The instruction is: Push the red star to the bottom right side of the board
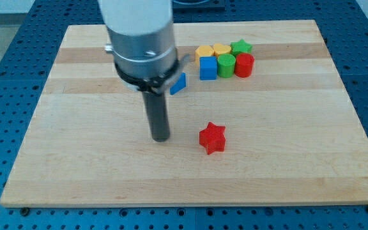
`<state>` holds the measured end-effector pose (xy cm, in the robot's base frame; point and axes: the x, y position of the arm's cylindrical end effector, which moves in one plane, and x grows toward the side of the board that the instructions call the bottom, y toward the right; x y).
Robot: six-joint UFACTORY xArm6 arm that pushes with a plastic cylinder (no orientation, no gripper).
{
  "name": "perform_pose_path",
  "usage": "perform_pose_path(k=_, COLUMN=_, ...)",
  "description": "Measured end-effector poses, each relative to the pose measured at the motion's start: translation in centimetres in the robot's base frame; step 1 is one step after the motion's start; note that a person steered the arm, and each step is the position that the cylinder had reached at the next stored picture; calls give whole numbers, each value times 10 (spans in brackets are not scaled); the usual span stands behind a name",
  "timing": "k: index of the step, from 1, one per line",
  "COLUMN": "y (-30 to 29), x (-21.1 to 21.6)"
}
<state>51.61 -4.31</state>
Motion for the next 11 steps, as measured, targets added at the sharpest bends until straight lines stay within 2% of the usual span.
perform_pose_path(k=2, y=118, x=11)
perform_pose_path(k=3, y=123, x=8)
perform_pose_path(k=4, y=108, x=-19)
perform_pose_path(k=5, y=122, x=-23)
perform_pose_path(k=6, y=142, x=4)
perform_pose_path(k=7, y=161, x=11)
perform_pose_path(k=8, y=181, x=11)
perform_pose_path(k=10, y=187, x=-18)
perform_pose_path(k=11, y=203, x=-9)
